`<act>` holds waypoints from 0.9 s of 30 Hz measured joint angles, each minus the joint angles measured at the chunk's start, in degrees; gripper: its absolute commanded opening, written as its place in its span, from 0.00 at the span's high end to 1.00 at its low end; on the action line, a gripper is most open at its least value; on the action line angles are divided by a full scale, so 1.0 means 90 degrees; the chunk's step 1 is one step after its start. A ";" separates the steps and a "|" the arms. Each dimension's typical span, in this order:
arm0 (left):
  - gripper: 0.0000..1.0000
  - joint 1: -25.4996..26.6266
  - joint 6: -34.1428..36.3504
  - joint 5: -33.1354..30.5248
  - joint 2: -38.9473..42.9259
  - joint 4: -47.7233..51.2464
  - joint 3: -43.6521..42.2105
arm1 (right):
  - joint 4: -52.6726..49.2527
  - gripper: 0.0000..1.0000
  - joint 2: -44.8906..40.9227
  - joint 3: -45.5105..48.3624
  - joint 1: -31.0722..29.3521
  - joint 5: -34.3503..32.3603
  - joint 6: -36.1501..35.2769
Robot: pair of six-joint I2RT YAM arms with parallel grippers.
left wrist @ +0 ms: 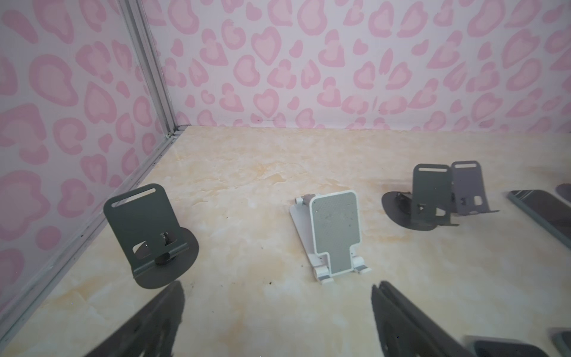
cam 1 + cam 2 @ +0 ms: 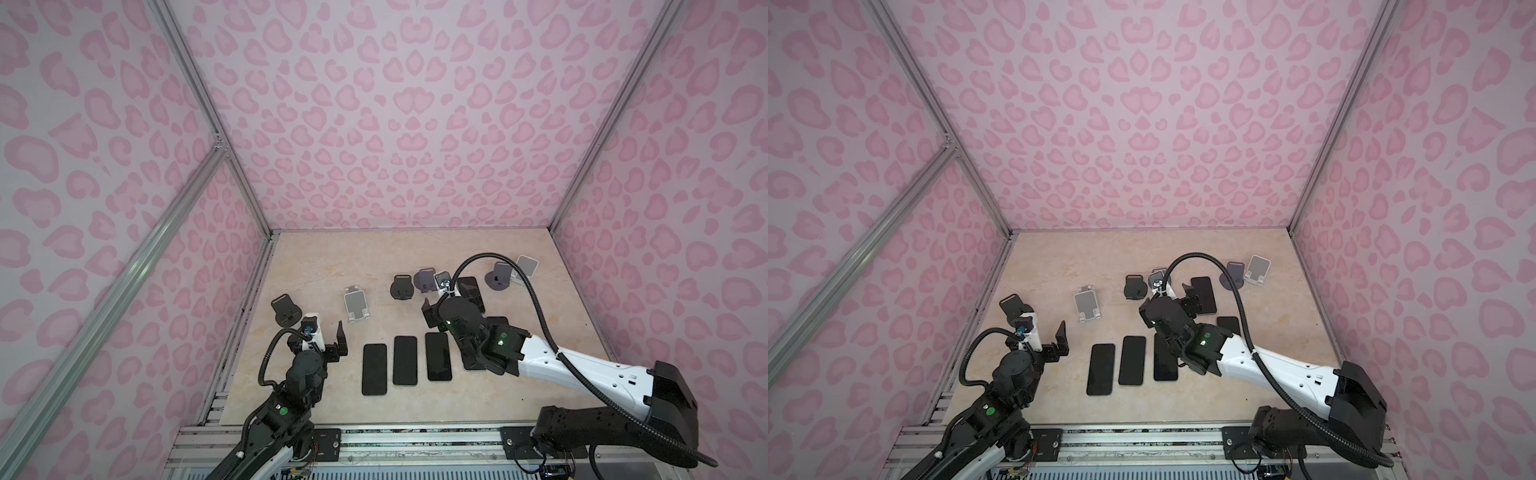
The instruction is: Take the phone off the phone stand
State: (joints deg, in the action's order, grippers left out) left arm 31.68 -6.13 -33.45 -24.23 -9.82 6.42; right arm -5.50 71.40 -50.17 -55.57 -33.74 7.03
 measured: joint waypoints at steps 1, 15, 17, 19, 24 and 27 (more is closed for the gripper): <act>0.02 -0.0172 0.0197 -0.0015 -0.0325 -0.0454 -0.0119 | 0.0175 0.00 -0.0158 0.0214 0.0102 0.0282 -0.0100; 0.03 -0.2764 0.0920 0.2293 -0.5367 -0.3796 0.1190 | 0.1392 0.00 -0.1494 0.1292 0.1236 0.1253 -0.0260; 0.02 -0.2958 0.0998 0.2747 -0.5775 -0.3917 0.1336 | 0.1413 0.00 -0.1613 0.1399 0.1362 0.1256 -0.0262; 0.02 -0.3160 0.1013 0.3089 -0.6057 -0.3866 0.1484 | 0.1433 0.01 -0.1695 0.1464 0.1511 0.1270 -0.0291; 0.02 -0.3653 0.0896 0.4014 -0.6421 -0.3869 0.1916 | 0.1479 0.00 -0.1800 0.1557 0.1834 0.1273 -0.0296; 0.02 -0.3825 0.0789 0.4301 -0.6489 -0.3820 0.1960 | 0.1501 0.01 -0.1853 0.1695 0.1987 0.1275 -0.0260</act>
State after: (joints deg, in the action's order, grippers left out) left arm -2.74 0.97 5.26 -82.63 -44.21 24.05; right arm 8.01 54.72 -34.92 -37.69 -22.26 4.69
